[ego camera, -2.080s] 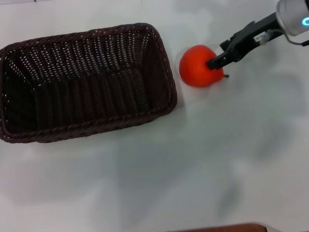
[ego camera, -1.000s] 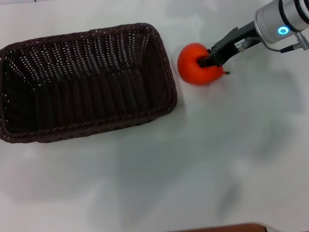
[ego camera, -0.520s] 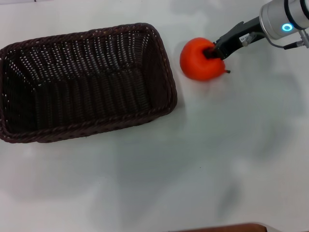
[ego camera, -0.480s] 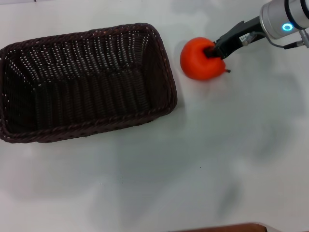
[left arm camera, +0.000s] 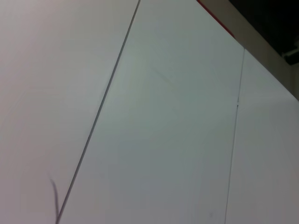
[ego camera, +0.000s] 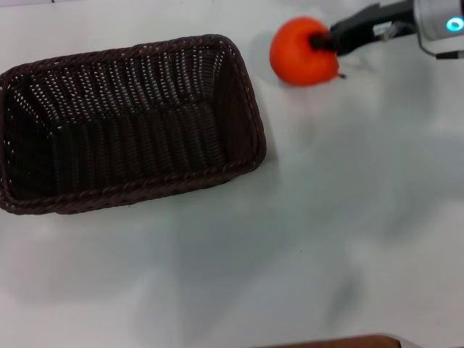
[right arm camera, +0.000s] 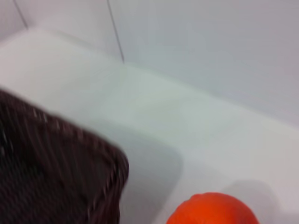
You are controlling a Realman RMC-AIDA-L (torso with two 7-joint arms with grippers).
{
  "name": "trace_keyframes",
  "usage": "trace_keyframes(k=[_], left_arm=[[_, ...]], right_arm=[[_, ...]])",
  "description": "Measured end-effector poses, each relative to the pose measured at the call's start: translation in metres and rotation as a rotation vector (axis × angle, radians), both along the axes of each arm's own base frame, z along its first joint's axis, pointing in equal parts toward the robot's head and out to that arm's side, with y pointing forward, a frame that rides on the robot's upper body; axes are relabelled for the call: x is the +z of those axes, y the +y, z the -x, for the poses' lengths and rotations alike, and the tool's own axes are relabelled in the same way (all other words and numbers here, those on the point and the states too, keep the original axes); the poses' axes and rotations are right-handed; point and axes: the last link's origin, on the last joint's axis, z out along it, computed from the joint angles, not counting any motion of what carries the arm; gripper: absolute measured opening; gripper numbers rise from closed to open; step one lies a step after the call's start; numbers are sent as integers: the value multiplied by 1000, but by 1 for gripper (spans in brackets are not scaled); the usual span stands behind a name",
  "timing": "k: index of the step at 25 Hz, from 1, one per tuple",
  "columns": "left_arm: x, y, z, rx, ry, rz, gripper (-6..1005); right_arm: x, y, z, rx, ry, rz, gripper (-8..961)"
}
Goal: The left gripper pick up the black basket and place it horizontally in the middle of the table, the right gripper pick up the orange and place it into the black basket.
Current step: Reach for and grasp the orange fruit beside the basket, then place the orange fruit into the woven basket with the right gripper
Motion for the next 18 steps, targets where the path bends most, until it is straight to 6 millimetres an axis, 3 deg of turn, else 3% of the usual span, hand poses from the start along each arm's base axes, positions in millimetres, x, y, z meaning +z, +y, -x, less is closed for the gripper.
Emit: trace_keyframes(k=[5, 9, 13, 18], left_arm=[[0, -1, 1, 3, -1, -1, 579], [-1, -2, 1, 5, -2, 0, 579], [-1, -2, 1, 5, -3, 0, 579], [-1, -2, 1, 3, -2, 2, 579]], right_arm=[[19, -6, 19, 93, 220, -99, 64], [19, -16, 45, 227, 421, -83, 60], [-5, -23, 72, 317, 496, 24, 59], [-53, -29, 94, 364, 443, 189, 69]])
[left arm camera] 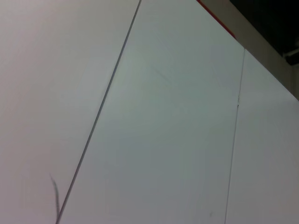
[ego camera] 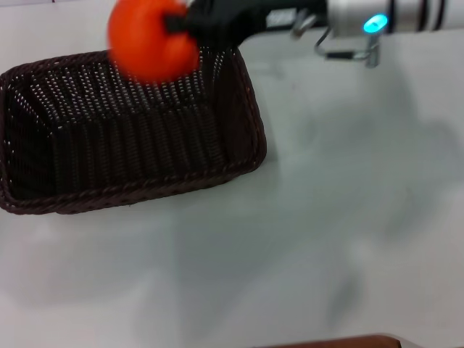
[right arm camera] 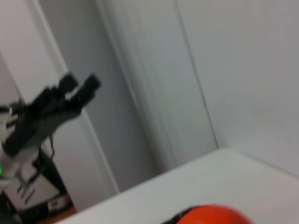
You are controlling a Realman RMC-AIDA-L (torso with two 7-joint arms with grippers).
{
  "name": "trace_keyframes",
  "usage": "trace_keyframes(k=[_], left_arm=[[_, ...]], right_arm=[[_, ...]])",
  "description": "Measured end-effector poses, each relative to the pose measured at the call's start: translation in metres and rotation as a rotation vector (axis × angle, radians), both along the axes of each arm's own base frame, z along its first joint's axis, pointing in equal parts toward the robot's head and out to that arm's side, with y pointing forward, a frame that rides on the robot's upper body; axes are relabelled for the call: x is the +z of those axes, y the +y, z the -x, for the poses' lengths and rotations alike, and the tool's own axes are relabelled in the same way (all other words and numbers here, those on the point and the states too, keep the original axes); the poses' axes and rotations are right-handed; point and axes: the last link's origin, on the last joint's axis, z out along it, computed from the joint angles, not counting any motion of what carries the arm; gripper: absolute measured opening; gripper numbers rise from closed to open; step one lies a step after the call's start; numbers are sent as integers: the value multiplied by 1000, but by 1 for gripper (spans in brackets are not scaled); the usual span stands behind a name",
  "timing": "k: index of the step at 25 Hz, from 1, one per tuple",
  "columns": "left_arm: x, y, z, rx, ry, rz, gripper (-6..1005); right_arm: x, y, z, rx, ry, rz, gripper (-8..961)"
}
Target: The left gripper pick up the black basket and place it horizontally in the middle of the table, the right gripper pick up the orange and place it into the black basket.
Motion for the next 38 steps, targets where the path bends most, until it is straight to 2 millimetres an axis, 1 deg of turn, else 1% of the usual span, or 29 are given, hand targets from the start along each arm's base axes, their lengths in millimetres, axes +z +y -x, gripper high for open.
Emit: trace_keyframes(k=[2, 5, 8, 11, 16, 19, 21, 24, 27, 28, 29, 30, 34, 38], left_arm=[[0, 0, 0, -1, 0, 1, 579], [-1, 0, 0, 0, -2, 1, 579], [-2, 0, 1, 3, -10, 3, 579], [-2, 0, 0, 2, -14, 4, 579], [-4, 2, 0, 0, -22, 7, 579], [-6, 3, -1, -2, -28, 9, 579], [-7, 4, -1, -3, -32, 9, 579], [-9, 4, -1, -5, -23, 2, 579], [-10, 3, -1, -11, -23, -3, 579], [-10, 2, -1, -12, -24, -8, 579], [-10, 2, -1, -14, -24, -16, 579], [-11, 1, -1, -16, -23, -28, 579], [-12, -2, 0, -15, -20, -67, 579], [-14, -7, 2, -7, -19, -119, 579]], right_arm=[[-11, -1, 2, 16, -31, 10, 77], [-18, -3, 3, 42, -55, 7, 244], [-17, -4, 2, 49, -54, 4, 308], [-11, -2, -3, 26, -27, -17, 371], [12, -3, -16, -2, 117, -113, 477], [24, -6, -29, 8, 195, -206, 625], [27, -9, -39, 29, 234, -284, 724], [32, -16, -57, 37, 307, -424, 753], [39, -26, -80, 12, 409, -607, 781], [45, -30, -89, -16, 458, -691, 781], [56, -35, -104, -83, 531, -817, 781], [56, -35, -104, -83, 531, -817, 781], [75, -42, -130, -214, 615, -1007, 781], [86, -49, -151, -304, 632, -1103, 781]])
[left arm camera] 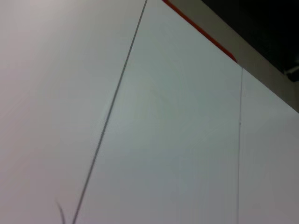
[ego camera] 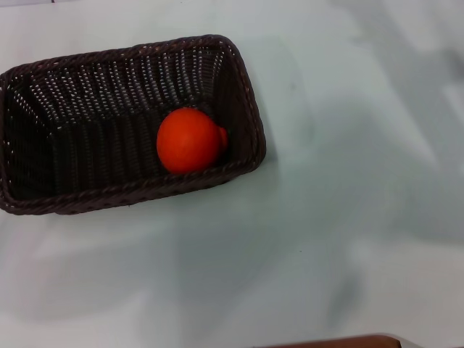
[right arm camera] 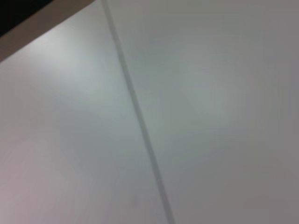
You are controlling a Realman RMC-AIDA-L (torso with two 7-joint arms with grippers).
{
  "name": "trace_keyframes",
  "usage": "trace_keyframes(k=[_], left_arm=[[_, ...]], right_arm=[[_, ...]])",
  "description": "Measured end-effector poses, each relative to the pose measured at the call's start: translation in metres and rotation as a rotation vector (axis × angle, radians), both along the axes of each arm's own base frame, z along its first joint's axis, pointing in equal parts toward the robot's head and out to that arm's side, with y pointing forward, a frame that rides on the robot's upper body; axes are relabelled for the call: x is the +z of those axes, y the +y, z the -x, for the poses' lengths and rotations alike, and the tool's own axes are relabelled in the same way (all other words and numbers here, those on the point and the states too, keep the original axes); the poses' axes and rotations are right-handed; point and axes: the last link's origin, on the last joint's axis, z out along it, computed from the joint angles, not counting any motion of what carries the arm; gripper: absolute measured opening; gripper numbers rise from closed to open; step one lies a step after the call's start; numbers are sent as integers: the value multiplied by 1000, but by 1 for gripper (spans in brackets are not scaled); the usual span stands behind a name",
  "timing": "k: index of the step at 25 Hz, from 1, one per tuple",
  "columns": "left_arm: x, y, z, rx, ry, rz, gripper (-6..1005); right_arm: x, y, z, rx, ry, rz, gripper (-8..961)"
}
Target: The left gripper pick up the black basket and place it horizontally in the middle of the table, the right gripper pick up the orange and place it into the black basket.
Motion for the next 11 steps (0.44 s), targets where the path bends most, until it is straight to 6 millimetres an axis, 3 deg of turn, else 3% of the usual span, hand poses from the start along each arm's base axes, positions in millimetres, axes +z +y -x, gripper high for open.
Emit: trace_keyframes(k=[11], left_arm=[[-9, -14, 17, 132, 29, -272, 579]], right_arm=[[14, -22, -36, -152, 96, -105, 781]])
